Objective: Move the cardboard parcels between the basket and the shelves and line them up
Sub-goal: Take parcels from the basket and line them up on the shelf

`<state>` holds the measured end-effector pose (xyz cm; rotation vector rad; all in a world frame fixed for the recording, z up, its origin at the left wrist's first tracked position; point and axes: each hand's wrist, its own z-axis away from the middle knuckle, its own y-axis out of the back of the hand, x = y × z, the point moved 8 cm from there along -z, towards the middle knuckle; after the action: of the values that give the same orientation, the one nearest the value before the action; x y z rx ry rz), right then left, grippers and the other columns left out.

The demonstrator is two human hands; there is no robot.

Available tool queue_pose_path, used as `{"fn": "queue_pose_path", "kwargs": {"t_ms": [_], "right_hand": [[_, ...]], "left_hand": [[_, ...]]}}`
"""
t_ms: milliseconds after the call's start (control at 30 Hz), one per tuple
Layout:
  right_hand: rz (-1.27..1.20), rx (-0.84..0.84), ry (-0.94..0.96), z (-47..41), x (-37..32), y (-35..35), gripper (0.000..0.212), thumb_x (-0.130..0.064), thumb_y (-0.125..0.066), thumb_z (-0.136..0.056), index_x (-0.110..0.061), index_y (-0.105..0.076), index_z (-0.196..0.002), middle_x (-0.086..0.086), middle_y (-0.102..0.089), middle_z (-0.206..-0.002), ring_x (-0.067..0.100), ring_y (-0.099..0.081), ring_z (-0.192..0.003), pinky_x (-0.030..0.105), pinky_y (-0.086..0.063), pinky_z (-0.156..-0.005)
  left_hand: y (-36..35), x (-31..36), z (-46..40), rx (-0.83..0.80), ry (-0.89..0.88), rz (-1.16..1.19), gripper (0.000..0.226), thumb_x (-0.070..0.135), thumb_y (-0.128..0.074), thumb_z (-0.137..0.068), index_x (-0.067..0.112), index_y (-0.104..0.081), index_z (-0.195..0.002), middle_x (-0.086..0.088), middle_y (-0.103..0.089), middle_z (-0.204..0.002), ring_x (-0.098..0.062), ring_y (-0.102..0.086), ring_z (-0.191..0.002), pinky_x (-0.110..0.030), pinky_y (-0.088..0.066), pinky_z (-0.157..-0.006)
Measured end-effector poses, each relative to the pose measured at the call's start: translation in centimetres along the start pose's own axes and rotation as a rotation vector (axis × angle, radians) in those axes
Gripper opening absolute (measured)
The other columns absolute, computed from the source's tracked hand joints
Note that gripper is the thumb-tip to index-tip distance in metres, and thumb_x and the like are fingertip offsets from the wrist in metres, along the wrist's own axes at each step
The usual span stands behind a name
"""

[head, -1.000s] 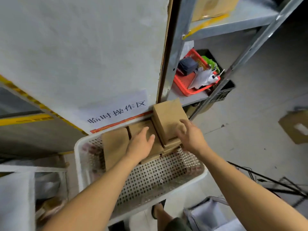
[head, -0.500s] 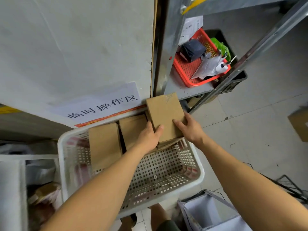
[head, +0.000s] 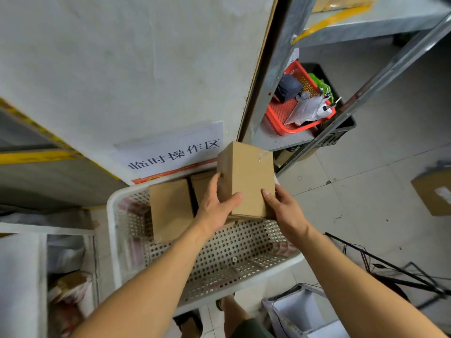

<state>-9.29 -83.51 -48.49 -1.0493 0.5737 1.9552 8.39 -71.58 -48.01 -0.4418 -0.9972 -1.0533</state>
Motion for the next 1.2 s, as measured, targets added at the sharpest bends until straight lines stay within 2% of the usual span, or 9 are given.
{"fn": "queue_pose_path", "kwargs": {"t_ms": [67, 233, 367, 500, 633, 800, 867, 1033, 1200], "right_hand": [[0.141, -0.018, 0.031, 1.2, -0.7, -2.0, 0.054, -0.050, -0.072, -0.097, -0.032, -0.055, -0.145, -0.005, -0.067, -0.140, 0.018, -0.067, -0.124, 0.051, -0.054, -0.108], [0.593, 0.077, 0.263, 5.6, -4.0, -7.9, 0.074, -0.060, -0.060, -0.097, -0.031, -0.035, -0.160, -0.003, -0.048, -0.158, 0.017, -0.048, -0.143, 0.050, -0.043, -0.118], [0.197, -0.175, 0.202, 10.3, -4.1, -15.3, 0.065, -0.048, -0.069, -0.098, -0.034, -0.045, -0.157, -0.003, -0.057, -0.154, 0.016, -0.057, -0.138, 0.047, -0.049, -0.114], [-0.035, -0.241, 0.193, 12.7, -4.4, -18.5, 0.053, -0.019, -0.073, -0.100, -0.022, -0.051, -0.148, 0.006, -0.066, -0.142, 0.024, -0.069, -0.125, 0.043, -0.060, -0.100], [-0.058, -0.187, 0.163, 13.9, -4.4, -20.0, 0.062, -0.021, -0.089, -0.085, -0.018, -0.055, -0.136, 0.012, -0.072, -0.129, 0.031, -0.074, -0.114, 0.053, -0.060, -0.099], [0.005, -0.244, 0.225, 16.5, -5.1, -23.4, 0.043, -0.009, -0.084, -0.088, -0.019, -0.063, -0.124, 0.012, -0.078, -0.116, 0.035, -0.075, -0.108, 0.055, -0.059, -0.098], [0.010, -0.276, 0.216, 17.4, -5.4, -24.3, 0.040, -0.011, -0.081, -0.090, -0.020, -0.061, -0.124, 0.012, -0.078, -0.115, 0.036, -0.075, -0.108, 0.056, -0.059, -0.099], [-0.024, -0.386, 0.126, 18.2, -5.4, -26.0, 0.039, -0.018, -0.066, -0.098, -0.012, -0.054, -0.135, 0.018, -0.075, -0.124, 0.037, -0.074, -0.113, 0.049, -0.061, -0.091], [-0.012, -0.505, 0.062, 18.0, -5.3, -27.4, 0.058, -0.026, -0.066, -0.093, -0.006, -0.051, -0.146, 0.024, -0.065, -0.140, 0.041, -0.064, -0.128, 0.056, -0.052, -0.108]], "left_hand": [[1.9, -0.4, 1.3, 0.044, 0.009, 0.012, 0.105, 0.049, -0.084, -0.083, 0.037, -0.017, -0.163, 0.011, -0.047, -0.152, -0.008, -0.050, -0.130, -0.032, -0.041, -0.108], [7.4, -1.2, 5.1, 0.200, -0.021, -0.150, 0.126, 0.074, -0.077, -0.057, 0.047, -0.009, -0.159, 0.000, -0.033, -0.162, -0.023, -0.035, -0.148, -0.055, -0.036, -0.120], [9.8, -1.3, 8.8, 0.215, -0.123, -0.219, 0.133, 0.087, -0.074, -0.056, 0.044, -0.006, -0.161, -0.003, -0.033, -0.163, -0.025, -0.034, -0.150, -0.053, -0.037, -0.121], [12.6, -1.7, 12.9, 0.196, -0.221, -0.175, 0.085, 0.050, -0.076, -0.089, 0.039, -0.028, -0.158, 0.009, -0.050, -0.149, -0.014, -0.050, -0.136, -0.033, -0.046, -0.110], [15.2, -1.0, 16.7, 0.159, -0.321, -0.069, 0.046, 0.023, -0.055, -0.108, 0.041, -0.045, -0.149, 0.022, -0.054, -0.151, 0.005, -0.052, -0.135, -0.030, -0.042, -0.118], [16.9, 0.4, 19.5, 0.034, -0.373, -0.035, 0.049, 0.010, -0.046, -0.110, 0.033, -0.046, -0.154, 0.021, -0.059, -0.147, 0.007, -0.049, -0.137, -0.024, -0.043, -0.114], [18.5, 0.8, 20.3, 0.053, -0.389, -0.117, 0.055, 0.008, -0.045, -0.109, 0.032, -0.040, -0.159, 0.022, -0.057, -0.148, 0.017, -0.049, -0.129, -0.009, -0.042, -0.106], [24.1, -0.5, 20.8, 0.321, -0.361, -0.135, 0.060, 0.031, -0.059, -0.105, 0.033, -0.033, -0.159, 0.009, -0.054, -0.152, -0.004, -0.054, -0.135, -0.023, -0.048, -0.107], [25.1, -2.7, 21.3, 0.122, -0.124, 0.275, 0.045, 0.053, -0.072, -0.093, 0.040, -0.057, -0.133, 0.011, -0.072, -0.129, -0.010, -0.072, -0.110, -0.034, -0.058, -0.097]]}}
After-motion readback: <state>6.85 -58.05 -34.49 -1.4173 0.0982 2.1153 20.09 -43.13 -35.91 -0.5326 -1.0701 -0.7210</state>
